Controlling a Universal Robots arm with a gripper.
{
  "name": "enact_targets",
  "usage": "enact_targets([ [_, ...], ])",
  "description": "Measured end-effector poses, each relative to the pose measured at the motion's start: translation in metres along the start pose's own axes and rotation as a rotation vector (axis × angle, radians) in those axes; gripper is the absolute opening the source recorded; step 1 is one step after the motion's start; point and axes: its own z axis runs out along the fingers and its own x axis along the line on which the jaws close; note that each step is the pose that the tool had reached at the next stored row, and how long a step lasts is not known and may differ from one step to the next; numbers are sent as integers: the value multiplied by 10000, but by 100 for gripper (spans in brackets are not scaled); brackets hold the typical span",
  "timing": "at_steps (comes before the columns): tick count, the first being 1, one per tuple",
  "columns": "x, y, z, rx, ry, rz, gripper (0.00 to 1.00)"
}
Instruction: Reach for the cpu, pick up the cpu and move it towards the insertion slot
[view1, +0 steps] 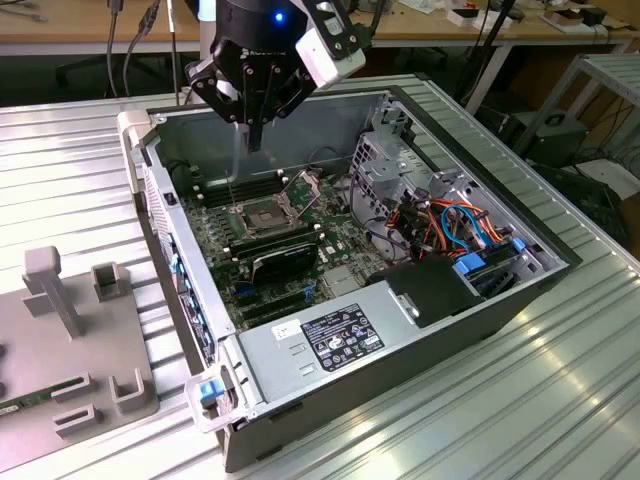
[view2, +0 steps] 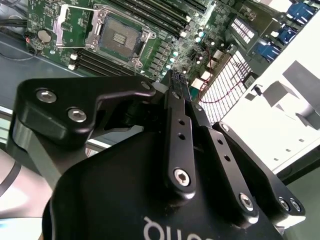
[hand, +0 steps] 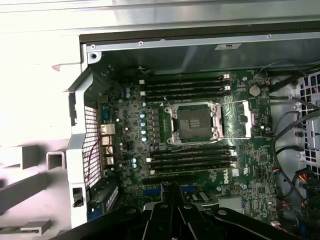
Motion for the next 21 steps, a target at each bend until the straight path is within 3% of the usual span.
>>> enact_targets([
  [21, 89, -7, -2, 1, 0, -1, 11],
])
